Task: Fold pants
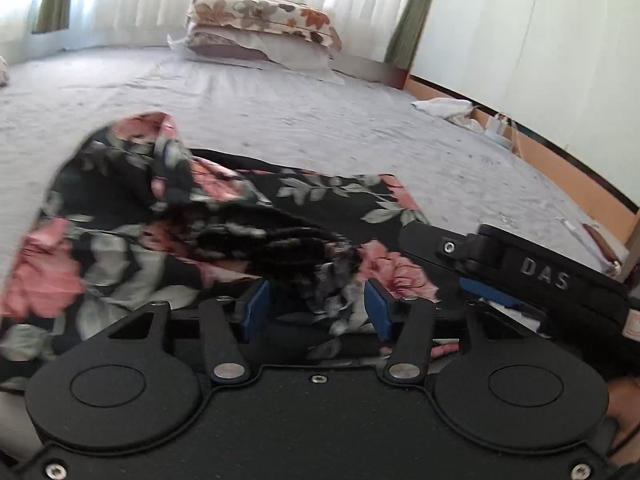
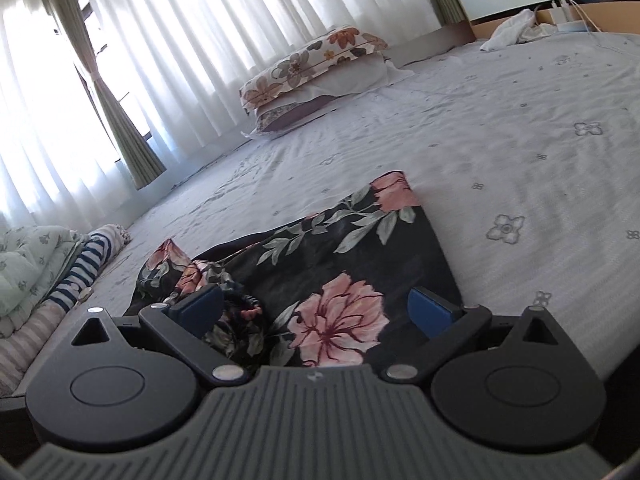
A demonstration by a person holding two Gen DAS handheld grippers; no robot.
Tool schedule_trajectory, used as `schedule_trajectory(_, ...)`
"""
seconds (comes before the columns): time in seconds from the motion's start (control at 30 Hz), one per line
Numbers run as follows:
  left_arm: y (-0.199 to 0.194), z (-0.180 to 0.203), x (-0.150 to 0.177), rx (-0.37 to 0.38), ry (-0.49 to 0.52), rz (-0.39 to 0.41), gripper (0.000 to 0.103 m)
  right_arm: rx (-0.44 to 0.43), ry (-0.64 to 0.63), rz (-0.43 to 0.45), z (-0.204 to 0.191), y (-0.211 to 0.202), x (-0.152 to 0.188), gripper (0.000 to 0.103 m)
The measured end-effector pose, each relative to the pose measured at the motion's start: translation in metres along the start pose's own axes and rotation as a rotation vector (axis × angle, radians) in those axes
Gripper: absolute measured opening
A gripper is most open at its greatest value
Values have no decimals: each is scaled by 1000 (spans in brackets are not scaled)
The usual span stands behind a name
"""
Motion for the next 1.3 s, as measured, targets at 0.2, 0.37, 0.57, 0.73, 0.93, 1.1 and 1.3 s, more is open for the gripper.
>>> schedule_trajectory(0.2,-58,-57,-5,-127,-97,81,48,8,-208,-72,-53,28,19,103)
schedule_trajectory(0.37,-79,-109,-4,-266,-160,111,43,15,-356,-94,-87,47,32,103)
schedule_trajectory(0.57,-83,-137,0,-339,-193,114,41,66,-393,-66,-93,49,27,42)
schedule_trajectory(0.73,-72,-128,6,-347,-161,93,39,177,-321,47,-63,25,4,14)
schedule_trajectory(0.93,-60,-114,8,-312,-135,84,39,160,-273,95,-34,-2,-11,50)
schedule_trajectory(1.1,-61,-114,9,-321,-135,81,39,44,-362,42,-60,8,10,90)
schedule_trajectory(1.3,-72,-122,9,-352,-135,92,39,97,-462,-29,-84,51,28,92)
Point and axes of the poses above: each gripper's, at about its wrist camera, not at the fingertips, and y roughly the way its jaws point, z to its right, x to its underside, the point moved 9 cm from there along y, roughly the way its jaws point, and after that the axes turned 6 degrees about x, right-handed, at the moved point
